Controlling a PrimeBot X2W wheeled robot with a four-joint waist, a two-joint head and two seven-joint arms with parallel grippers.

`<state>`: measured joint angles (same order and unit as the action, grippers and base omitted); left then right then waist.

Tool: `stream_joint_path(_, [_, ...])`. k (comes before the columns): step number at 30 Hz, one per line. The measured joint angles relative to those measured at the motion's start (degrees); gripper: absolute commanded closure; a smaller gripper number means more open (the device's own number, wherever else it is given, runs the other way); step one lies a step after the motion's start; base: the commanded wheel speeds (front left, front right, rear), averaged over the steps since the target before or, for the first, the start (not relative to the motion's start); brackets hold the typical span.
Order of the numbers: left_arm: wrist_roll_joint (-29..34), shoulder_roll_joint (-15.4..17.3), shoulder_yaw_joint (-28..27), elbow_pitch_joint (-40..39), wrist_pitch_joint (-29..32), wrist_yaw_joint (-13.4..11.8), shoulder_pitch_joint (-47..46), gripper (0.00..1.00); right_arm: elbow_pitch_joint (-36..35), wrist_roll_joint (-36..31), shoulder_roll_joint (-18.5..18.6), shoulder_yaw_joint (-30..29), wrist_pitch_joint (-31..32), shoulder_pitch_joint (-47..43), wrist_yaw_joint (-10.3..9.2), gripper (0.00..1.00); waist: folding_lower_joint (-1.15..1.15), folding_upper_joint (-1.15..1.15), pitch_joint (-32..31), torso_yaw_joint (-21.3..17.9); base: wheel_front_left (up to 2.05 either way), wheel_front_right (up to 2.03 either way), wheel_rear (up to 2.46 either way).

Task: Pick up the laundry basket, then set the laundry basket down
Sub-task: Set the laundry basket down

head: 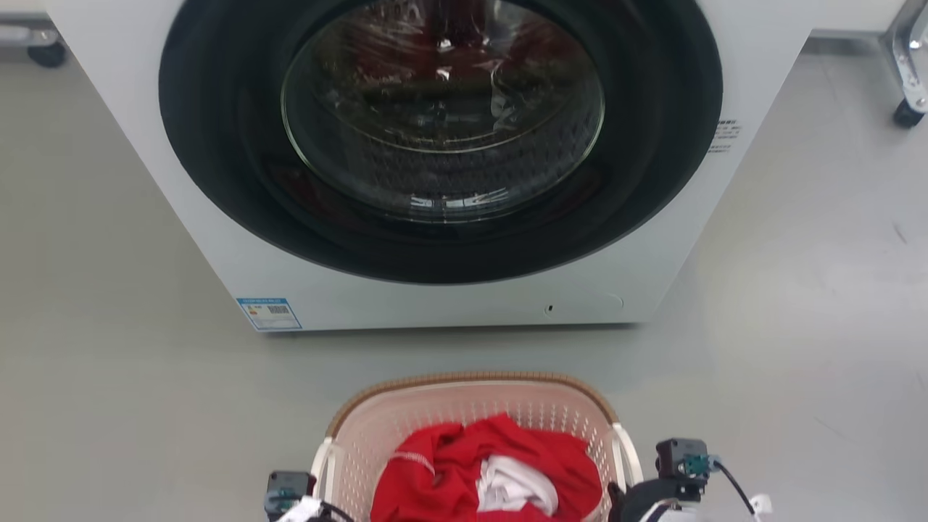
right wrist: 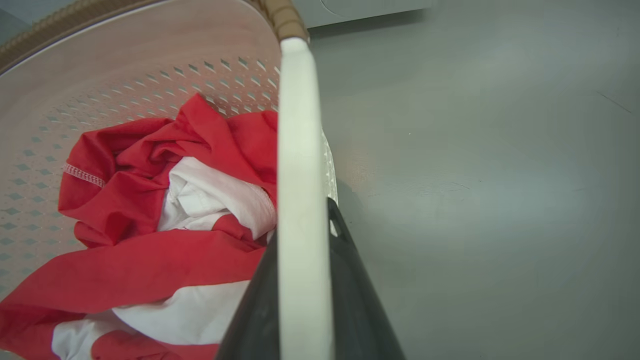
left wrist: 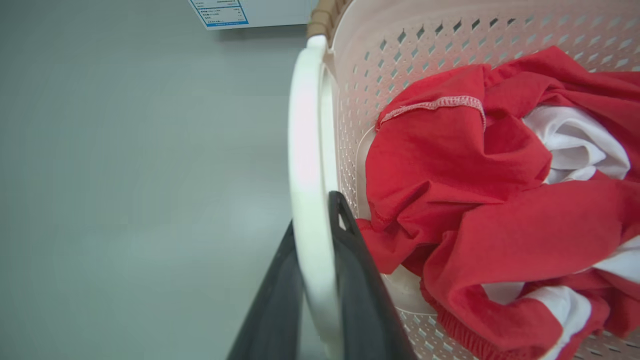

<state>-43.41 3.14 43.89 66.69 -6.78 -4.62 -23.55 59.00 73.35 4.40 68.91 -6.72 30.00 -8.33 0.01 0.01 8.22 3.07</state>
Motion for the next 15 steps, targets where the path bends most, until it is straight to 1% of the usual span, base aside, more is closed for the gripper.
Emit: stream_joint_path(15, [0.1, 0.0, -1.2, -0.6, -3.0, -0.9, -9.6, 1.00, 1.7, -1.1, 0.1, -0.4, -3.0, 10.9, 0.00, 1.00, 0.00, 0.00, 11.0, 0.3, 0.00, 0.00, 0.00])
